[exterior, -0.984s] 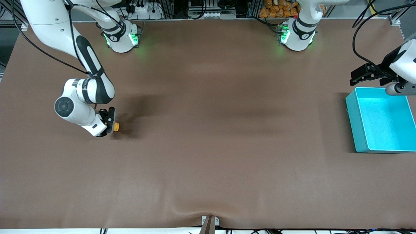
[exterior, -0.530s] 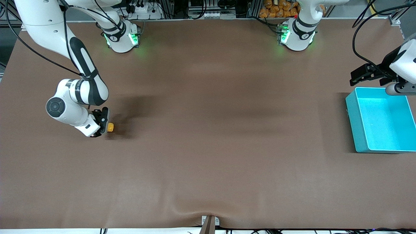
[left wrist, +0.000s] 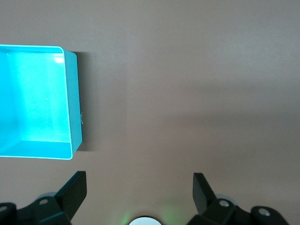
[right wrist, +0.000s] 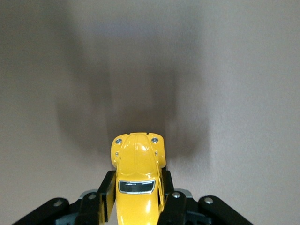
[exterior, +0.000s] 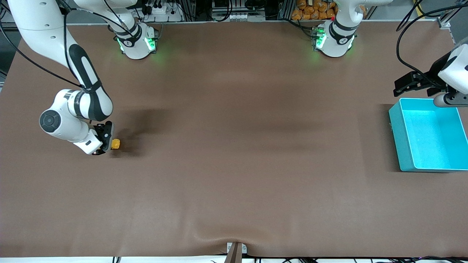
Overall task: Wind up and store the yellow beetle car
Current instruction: 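Drag the held car backward along the table with the right gripper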
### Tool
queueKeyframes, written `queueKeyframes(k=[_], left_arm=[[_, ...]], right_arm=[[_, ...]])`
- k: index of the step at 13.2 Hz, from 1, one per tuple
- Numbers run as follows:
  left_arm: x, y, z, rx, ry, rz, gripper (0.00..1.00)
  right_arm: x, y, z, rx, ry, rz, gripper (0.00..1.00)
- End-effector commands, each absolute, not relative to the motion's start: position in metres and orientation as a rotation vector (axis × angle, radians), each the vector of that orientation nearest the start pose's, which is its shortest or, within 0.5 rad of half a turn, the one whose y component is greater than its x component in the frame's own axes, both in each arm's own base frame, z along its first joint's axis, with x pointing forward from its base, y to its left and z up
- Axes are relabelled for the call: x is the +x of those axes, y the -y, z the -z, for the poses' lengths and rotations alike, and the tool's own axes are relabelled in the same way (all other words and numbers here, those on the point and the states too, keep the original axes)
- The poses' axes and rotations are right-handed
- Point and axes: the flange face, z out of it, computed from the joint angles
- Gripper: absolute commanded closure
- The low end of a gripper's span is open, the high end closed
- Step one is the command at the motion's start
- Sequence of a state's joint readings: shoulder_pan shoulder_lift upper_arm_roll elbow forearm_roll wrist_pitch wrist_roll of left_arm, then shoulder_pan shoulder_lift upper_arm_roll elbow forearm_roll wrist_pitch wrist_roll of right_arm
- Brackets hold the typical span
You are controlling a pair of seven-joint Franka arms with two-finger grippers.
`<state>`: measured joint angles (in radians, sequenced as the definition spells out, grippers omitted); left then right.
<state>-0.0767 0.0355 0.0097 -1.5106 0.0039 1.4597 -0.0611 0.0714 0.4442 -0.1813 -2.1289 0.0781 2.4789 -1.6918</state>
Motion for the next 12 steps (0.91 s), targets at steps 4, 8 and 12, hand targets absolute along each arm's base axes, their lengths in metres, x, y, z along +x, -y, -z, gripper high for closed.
queueKeyframes(k=[4,8,12], left_arm=[[0.553,0.038,-0.627,-3.134,0.0,-0.118,0.0],[0.553,0.038,-0.627,-3.134,0.0,-0.115,0.0],[0.553,0.038,-0.627,-3.134,-0.002,-0.117,0.0]], right_arm=[[0.567,0.103,-0.18,-2.237,2.138,-0.1,0.82],[0.567,0.126,-0.178,-2.235,2.141,-0.097,0.82],[0.567,0.144,-0.182,-2.232,2.15,-0.09,0.82]])
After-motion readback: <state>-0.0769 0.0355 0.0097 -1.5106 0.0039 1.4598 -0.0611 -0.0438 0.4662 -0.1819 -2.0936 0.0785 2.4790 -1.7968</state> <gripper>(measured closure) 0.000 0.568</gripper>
